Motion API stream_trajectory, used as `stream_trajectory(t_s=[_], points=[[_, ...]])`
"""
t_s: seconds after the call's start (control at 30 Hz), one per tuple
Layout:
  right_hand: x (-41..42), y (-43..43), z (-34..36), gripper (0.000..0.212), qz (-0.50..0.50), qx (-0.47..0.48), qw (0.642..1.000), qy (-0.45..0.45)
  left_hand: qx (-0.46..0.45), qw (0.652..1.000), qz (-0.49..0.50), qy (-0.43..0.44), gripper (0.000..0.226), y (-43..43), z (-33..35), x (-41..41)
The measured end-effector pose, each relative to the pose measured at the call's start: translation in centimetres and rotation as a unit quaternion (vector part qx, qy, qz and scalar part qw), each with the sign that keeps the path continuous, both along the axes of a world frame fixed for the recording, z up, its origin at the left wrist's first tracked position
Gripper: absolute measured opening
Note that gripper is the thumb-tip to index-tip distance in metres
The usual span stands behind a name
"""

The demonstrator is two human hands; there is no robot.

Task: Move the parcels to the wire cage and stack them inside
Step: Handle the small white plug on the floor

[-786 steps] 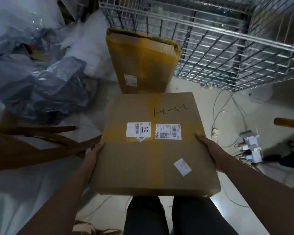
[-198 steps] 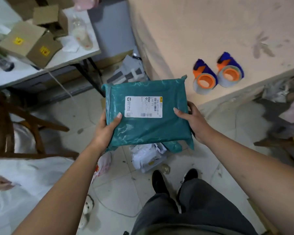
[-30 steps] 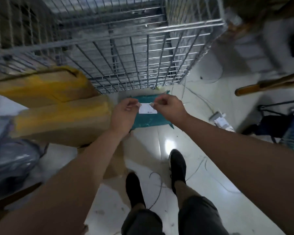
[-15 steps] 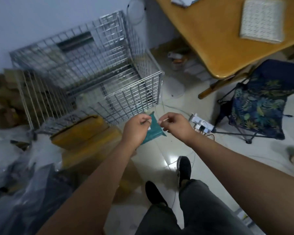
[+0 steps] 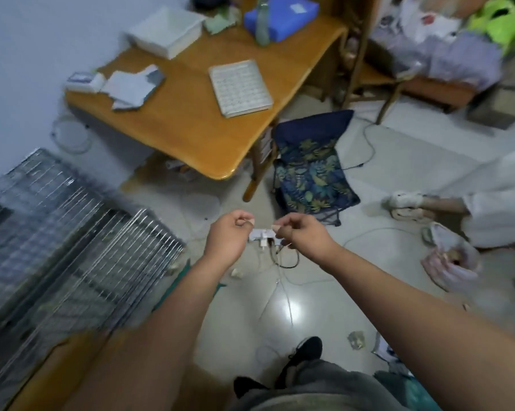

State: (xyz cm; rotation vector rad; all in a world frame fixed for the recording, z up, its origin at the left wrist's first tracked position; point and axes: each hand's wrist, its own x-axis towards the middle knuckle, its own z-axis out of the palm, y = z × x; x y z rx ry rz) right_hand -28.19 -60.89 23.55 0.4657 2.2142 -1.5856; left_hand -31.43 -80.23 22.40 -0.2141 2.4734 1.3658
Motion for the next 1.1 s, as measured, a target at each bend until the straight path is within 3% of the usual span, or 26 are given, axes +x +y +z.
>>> stream_trajectory(t_s=[0.3, 0.5, 0.77, 1.1], points=[[1.8, 16.4, -0.7, 0.015, -0.165, 0.005, 0.986, -0.034, -0.003, 0.983, -0.185, -0.020, 0.013, 19.1, -0.6, -3.9], [4.6, 23.0, -1.6, 0.014, -0.319, -0.010, 0.946, -0.051, -0.012, 0.938, -0.344, -0.039, 0.014, 28.6, -1.5, -5.2], [11.9, 26.8, -2.9, 0.006, -0.562, -0.027, 0.826, -0.039, -0.017, 0.818, -0.574, -0.021, 0.016, 41.0, -1.6, -3.3], [25.2, 29.5, -5.8, 0.008, -0.722, -0.039, 0.688, -0.063, -0.040, 0.682, -0.729, -0.043, 0.016, 52.3, -3.3, 9.5]])
